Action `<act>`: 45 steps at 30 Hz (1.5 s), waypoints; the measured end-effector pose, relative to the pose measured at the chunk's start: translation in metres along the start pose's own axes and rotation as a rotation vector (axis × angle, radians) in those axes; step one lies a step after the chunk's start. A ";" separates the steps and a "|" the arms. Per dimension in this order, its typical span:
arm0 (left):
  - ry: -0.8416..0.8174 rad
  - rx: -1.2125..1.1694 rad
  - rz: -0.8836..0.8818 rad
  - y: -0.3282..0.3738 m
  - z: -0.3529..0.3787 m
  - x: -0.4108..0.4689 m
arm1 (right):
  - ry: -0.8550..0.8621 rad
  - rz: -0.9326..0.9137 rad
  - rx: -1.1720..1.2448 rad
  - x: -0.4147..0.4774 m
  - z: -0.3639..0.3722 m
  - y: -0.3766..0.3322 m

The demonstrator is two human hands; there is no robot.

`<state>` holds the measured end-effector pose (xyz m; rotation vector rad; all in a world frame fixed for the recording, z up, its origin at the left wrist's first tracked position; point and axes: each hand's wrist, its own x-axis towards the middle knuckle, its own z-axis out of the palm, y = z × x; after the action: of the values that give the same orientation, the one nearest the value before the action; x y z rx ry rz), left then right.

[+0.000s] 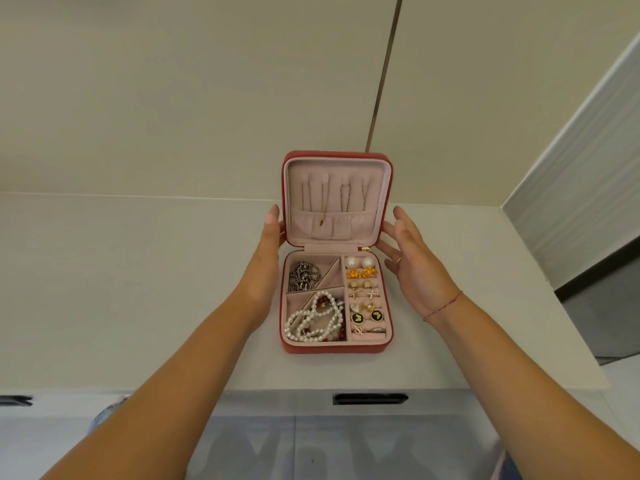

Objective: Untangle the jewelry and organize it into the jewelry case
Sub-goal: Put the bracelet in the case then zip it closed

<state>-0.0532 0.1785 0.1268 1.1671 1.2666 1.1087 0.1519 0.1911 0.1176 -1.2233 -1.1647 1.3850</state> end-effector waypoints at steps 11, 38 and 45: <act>-0.035 -0.006 -0.014 -0.007 -0.010 -0.031 | 0.016 0.002 0.039 -0.034 0.002 -0.009; -0.096 0.091 -0.011 -0.045 -0.007 -0.051 | -0.308 0.233 0.075 0.050 -0.022 0.020; -0.019 0.392 0.053 -0.035 -0.009 -0.053 | -0.351 0.199 0.015 0.058 -0.043 0.019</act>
<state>-0.0639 0.1227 0.0971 1.5041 1.4879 0.9059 0.1889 0.2496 0.0893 -1.1381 -1.2918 1.8085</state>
